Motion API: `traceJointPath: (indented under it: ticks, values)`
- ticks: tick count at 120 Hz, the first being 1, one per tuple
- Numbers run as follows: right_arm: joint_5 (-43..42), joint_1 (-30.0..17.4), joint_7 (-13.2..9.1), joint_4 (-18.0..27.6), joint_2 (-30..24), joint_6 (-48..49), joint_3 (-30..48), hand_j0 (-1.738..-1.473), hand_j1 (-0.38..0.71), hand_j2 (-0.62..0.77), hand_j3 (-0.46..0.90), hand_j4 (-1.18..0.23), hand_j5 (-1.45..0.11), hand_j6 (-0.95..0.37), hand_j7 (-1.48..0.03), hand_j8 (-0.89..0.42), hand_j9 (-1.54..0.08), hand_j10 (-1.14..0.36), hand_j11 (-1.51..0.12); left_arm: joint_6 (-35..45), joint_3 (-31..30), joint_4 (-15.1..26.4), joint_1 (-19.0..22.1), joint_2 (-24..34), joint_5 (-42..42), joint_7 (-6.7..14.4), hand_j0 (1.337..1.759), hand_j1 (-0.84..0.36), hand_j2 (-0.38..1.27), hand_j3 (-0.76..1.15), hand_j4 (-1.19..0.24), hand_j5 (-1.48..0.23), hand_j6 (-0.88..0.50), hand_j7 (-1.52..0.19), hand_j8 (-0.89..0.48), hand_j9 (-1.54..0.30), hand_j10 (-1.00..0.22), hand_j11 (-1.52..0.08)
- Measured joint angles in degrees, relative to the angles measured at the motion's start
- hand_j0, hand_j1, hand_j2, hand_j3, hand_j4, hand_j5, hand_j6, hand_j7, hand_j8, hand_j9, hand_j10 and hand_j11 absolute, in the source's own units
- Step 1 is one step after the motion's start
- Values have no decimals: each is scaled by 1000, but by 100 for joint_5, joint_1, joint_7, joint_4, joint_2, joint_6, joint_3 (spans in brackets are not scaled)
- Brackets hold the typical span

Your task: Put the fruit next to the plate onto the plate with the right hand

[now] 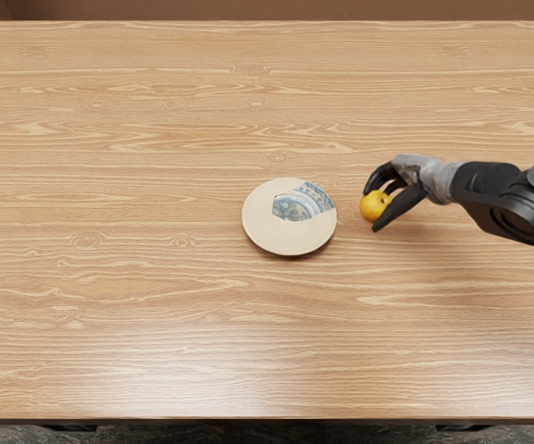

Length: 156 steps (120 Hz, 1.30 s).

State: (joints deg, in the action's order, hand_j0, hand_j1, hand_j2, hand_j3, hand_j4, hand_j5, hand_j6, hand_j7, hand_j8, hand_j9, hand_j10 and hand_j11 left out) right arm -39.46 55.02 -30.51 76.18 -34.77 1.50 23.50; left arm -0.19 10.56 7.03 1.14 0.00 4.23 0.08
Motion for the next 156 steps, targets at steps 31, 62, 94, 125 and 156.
traceJointPath:
  ticks: [31, 62, 94, 125, 156]
  values:
    - [161, 308, 2, 5, 555, 118, 50, -1654, 269, 323, 1, -793, -1094, -415, -1057, -402, -1079, -745, -1091, 0, 0, 0, 0, 0, -1, 0, 1658, 325, 4, 0, -21, -27, -21, -27, -21, -27, -21, -27]
    - [-11, 438, -1, -56, 1190, -4, 21, -1655, 277, 337, 1, -791, -1100, -410, -1057, -396, -1098, -733, -1107, 1, -2, 0, 0, 0, -1, 0, 1658, 325, 4, 0, -21, -27, -21, -27, -21, -27, -21, -27]
    - [-494, 411, 2, -234, 1627, -267, -80, -1653, 226, 270, 0, -831, -1077, -451, -1056, -433, -1093, -769, -1098, 1, -1, 0, 0, 0, -1, 0, 1658, 325, 4, 0, -21, -27, -21, -27, -21, -27, -21, -27]
    - [-621, 376, 2, -367, 1813, -316, -152, -1653, 210, 200, 0, -826, -1009, -457, -995, -449, -1029, -746, -1034, 0, -1, 0, 0, 0, -1, 0, 1658, 325, 4, 0, -21, -27, -21, -27, -21, -27, -21, -27]
    - [-557, 355, 1, -394, 1831, -325, -142, -1656, 202, 25, 0, -722, -738, -408, -731, -423, -743, -555, -744, 1, -1, 0, 0, 0, 0, 0, 1658, 325, 4, 0, -21, -27, -21, -26, -21, -26, -21, -26]
